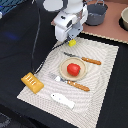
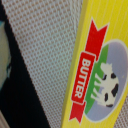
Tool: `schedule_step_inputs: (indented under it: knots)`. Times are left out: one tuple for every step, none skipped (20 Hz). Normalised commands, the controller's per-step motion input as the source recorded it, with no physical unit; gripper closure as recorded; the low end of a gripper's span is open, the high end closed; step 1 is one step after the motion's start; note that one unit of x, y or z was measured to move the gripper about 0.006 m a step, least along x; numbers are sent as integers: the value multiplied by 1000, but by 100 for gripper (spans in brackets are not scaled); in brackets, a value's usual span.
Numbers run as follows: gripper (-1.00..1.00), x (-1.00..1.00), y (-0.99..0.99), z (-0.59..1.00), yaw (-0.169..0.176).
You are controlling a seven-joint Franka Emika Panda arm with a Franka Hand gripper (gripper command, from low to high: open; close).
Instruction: Interact with the objects in diverse but meaningful ways.
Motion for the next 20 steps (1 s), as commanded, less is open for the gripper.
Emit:
schedule_step_inputs:
  knots:
    - [-100,-80,0,1000,0]
    - [-100,-120,-6,1000,0]
    - [-100,-211,-134,1000,0]
    - [-100,-206,-229,869,0]
    - [-100,-217,-320,757,0]
    - [-100,-254,-437,677,0]
    - [-100,-246,-540,611,0]
    - [-100,-283,-623,526,0]
    - [-100,-271,-669,480,0]
    - [-100,-314,-734,377,0]
    - [-100,-354,-754,297,0]
    - [-100,-357,-757,229,0]
    - [-100,-397,-783,163,0]
    - [-100,-391,-797,137,0]
    - [-100,-414,-800,114,0]
    - [-100,-434,-820,91,0]
    - [-100,-426,-854,63,0]
    - [-100,-426,-877,40,0]
    - [-100,-371,-911,34,0]
    - [-100,-383,-914,17,0]
